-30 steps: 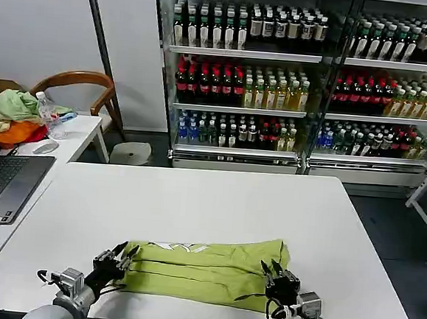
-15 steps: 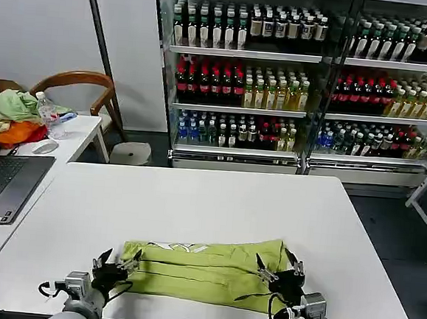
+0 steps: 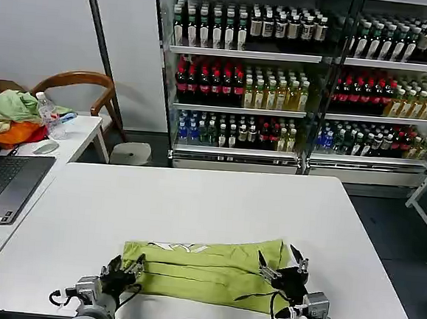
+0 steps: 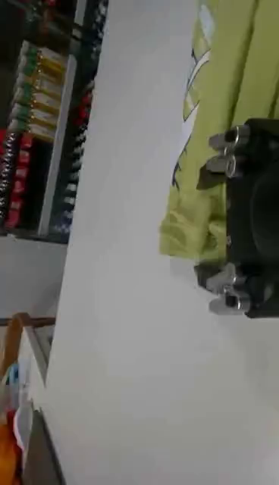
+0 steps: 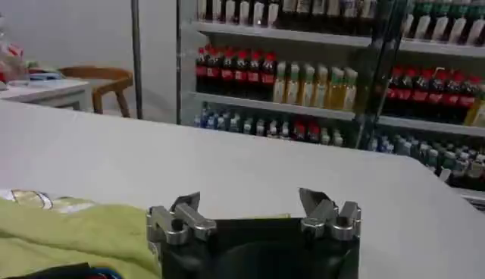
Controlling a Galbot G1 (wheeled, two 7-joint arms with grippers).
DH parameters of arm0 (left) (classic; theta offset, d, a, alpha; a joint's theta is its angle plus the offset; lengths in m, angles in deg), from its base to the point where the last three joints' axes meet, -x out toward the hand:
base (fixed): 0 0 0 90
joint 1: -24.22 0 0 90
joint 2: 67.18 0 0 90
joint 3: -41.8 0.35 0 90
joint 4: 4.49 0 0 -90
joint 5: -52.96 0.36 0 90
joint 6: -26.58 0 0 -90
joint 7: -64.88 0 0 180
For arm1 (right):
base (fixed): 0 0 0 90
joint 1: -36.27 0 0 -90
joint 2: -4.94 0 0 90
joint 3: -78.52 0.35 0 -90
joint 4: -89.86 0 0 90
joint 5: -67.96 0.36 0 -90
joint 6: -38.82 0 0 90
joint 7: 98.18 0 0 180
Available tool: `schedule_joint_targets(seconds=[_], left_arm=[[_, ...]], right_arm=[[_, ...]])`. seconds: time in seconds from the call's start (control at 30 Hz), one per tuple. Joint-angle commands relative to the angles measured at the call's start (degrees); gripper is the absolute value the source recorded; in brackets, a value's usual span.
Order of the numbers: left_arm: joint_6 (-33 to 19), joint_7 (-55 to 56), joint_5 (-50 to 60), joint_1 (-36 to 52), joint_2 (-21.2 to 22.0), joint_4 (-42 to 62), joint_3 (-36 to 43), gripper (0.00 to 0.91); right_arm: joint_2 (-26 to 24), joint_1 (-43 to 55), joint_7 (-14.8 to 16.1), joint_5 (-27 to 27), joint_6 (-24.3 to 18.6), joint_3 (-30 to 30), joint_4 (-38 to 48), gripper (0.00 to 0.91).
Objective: Fold and organize the clothes.
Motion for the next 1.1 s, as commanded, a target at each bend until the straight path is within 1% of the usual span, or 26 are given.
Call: schedule_joint_targets(seconds=[0.03, 0.2, 0.33, 0.43, 0.57, 0.67, 0.73, 0.97, 1.1], left_arm=[[0.75, 1.6, 0.14, 0.14, 1.16, 0.75, 1.5, 0.05], [0.72, 0.61, 2.55, 1.23, 2.03, 2.18, 2.1, 0.04], [0.7, -1.29, 5.64, 1.55, 2.29, 2.3, 1.96, 0.04], [0.32, -2.13, 9.14, 1.8, 2.23, 3.15, 0.8, 0.04], [0.38, -2.29, 9.73, 2.16, 2.3, 4.15, -1.43, 0.04], [1.08, -2.57, 11.2, 1.67, 1.81, 3.21, -4.56, 0.04], [2.74, -1.93, 11.52, 1.15, 0.87, 1.67, -8.59, 0.04], [3.26, -1.55, 11.52, 0.19, -2.69, 0.97, -18.26, 0.04], [4.21, -1.96, 11.3, -0.83, -4.46, 0.55, -25.38, 0.04]], right_arm=[[0.1, 0.05, -0.22, -0.26, -0.27, 0.04, 0.2, 0.907], [0.17, 0.62, -0.69, -0.05, -0.29, 0.06, -0.26, 0.907], [-0.28, 1.75, -0.46, 1.86, -0.18, 1.4, -1.32, 0.907], [-0.43, 2.28, 0.08, 2.05, -0.16, 2.1, -1.44, 0.907], [-0.33, 2.66, 0.22, 2.2, -0.1, 2.33, -0.74, 0.907], [-0.3, 3.47, 0.13, 2.73, 0.05, 3.08, -0.26, 0.907], [-0.59, 4.05, 0.18, 2.99, 0.09, 3.72, -0.02, 0.907], [0.04, 4.67, 0.25, 3.05, -0.07, 3.57, 0.46, 0.907], [-0.04, 4.86, 0.25, 3.0, -0.02, 3.42, 0.15, 0.907]])
